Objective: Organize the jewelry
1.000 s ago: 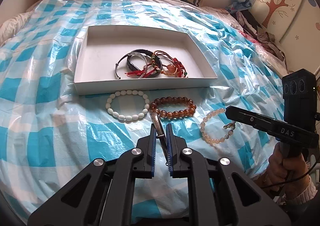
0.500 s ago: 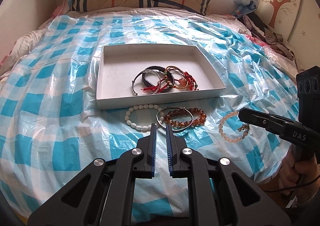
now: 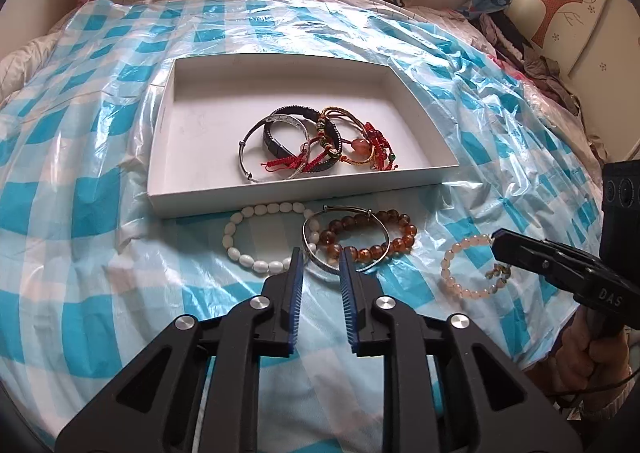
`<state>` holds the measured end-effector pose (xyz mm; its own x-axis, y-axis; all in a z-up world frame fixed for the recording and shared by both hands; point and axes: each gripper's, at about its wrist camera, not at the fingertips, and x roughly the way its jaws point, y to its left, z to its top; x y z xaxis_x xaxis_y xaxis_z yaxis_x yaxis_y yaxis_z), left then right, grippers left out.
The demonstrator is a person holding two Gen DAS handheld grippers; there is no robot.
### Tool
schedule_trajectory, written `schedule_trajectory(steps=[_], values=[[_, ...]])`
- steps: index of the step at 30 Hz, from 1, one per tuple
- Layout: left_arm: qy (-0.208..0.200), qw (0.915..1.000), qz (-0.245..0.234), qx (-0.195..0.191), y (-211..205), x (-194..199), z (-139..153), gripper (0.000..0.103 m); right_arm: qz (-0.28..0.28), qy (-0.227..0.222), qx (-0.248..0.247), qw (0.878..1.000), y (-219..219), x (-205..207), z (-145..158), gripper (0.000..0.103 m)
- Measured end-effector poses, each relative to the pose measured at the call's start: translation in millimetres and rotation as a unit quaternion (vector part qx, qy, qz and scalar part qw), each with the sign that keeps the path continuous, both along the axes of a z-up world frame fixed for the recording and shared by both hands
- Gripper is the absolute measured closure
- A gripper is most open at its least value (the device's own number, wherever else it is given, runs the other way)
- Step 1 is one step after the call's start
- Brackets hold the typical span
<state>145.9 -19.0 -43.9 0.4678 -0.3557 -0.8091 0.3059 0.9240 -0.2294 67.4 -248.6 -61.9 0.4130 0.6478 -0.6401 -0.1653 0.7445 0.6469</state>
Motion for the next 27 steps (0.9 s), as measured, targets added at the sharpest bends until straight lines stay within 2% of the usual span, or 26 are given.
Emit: schedule_trajectory(steps=[3, 6, 7, 9, 17, 27], values=[[0.001, 0.9998, 0.0, 0.022, -11.7, 16.3, -6.8, 0.066, 0.001, 0.004, 0.003, 1.0, -1.5, 1.2, -4.6, 0.094], [0.018, 0.9993, -0.003, 0.033, -19.3, 30.6, -19.1, 0.064, -0.001, 0.005, 0.006, 1.0, -4.9, 1.9, -7.1, 0.094], [0.027, 0.9991, -0.004, 0.032, -20.3, 33.8, -24.0, 0.073, -0.002, 0.006, 0.007, 1.0, -6.0, 2.1, -7.6, 0.094], [0.039, 0.9988, -0.012, 0.027, -22.1, 34.8, -30.6, 0.099, -0.003, 0.007, 0.007, 1.0, -7.7, 1.5, -7.1, 0.094], [0.008, 0.9999, -0.003, 0.007, -10.8, 8.6, -5.8, 0.101, -0.007, -0.001, 0.006, 1.0, -7.7, -2.5, 3.1, 0.094], [-0.001, 0.9996, 0.021, -0.02, 5.1, -15.9, 11.4, 0.101, -0.012, -0.021, -0.003, 1.0, -6.1, -7.8, 26.7, 0.094]])
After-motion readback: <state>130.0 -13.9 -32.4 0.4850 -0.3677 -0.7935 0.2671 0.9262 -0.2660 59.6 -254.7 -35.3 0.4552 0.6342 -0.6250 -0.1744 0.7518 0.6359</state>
